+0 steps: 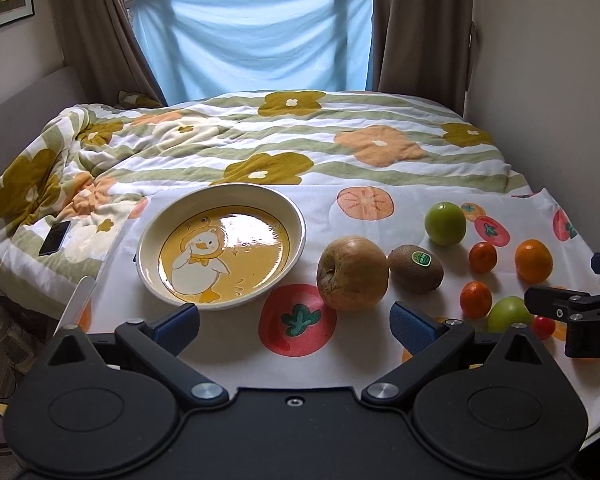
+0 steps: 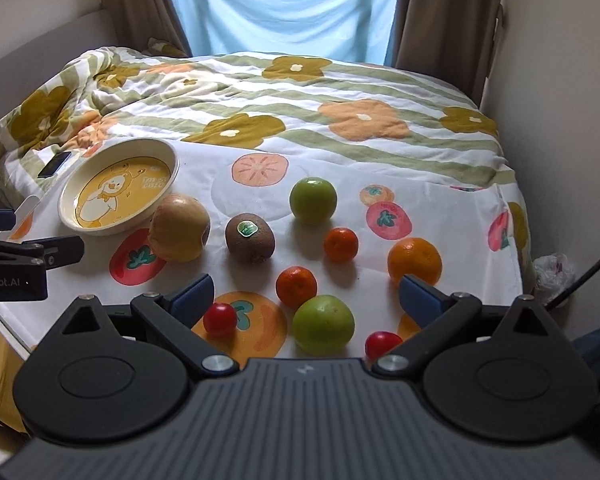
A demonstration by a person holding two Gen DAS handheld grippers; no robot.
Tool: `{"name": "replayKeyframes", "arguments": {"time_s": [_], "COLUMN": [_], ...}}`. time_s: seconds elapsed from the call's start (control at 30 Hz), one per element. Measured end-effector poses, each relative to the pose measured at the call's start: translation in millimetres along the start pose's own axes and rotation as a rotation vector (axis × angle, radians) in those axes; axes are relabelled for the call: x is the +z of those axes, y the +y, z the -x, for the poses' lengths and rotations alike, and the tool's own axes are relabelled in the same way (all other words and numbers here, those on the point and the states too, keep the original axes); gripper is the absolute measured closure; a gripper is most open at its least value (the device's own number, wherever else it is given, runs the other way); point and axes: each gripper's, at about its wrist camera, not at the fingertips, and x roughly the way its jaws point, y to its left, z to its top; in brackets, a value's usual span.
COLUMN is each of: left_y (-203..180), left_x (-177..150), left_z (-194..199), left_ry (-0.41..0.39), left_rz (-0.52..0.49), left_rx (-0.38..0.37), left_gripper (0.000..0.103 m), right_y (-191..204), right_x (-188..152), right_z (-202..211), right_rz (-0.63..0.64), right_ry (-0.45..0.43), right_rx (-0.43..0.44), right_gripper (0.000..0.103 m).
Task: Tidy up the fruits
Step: 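Close the left tool on the large apple while the right tool grasps the brown kiwi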
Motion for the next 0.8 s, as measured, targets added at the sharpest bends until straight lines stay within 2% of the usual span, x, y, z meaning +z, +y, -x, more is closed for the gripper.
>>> {"name": "replayKeyframes", "arguments": {"time_s": [0.13,0.23,0.3,0.5,0.7,0.8], "left_y": [-14,-26,-34,-56,-68,-70], "left_x": [-6,-7,-7,-9,-8,-8], "left_z": [-24,-42,-54,-87,-106,-112], "left_ry": [-0.023,-0.021,-0.026,-0.032,-0.028,-0.017], "left_rz": [-0.045,-0.091,-0.127,-0.218,-0.272,-0.284], "left_rx": [0.008,0.012,0.012,0.018,0.038,0.054], "left_gripper": [0.001,0.007,0.007,0.009,0.012,0.022], "right_y": [-6,-10,-11,-9,-4,-3], "right_x": [-1,1,3,12,16,18], "right_z": [-31,-53,-65,-89,-108,-114], "right_rz": [0.041,0.057,0.065,0.070,0.077,0.072], "right_ry": [0.002,-0.001,-0.007,-0.039,-0.031,-0.026], "right_rx": [0.050,0.082,0.098,0.150,0.180,0.194], "right_gripper": [0.000,0.000,0.000,0.000,0.000,0.000]}}
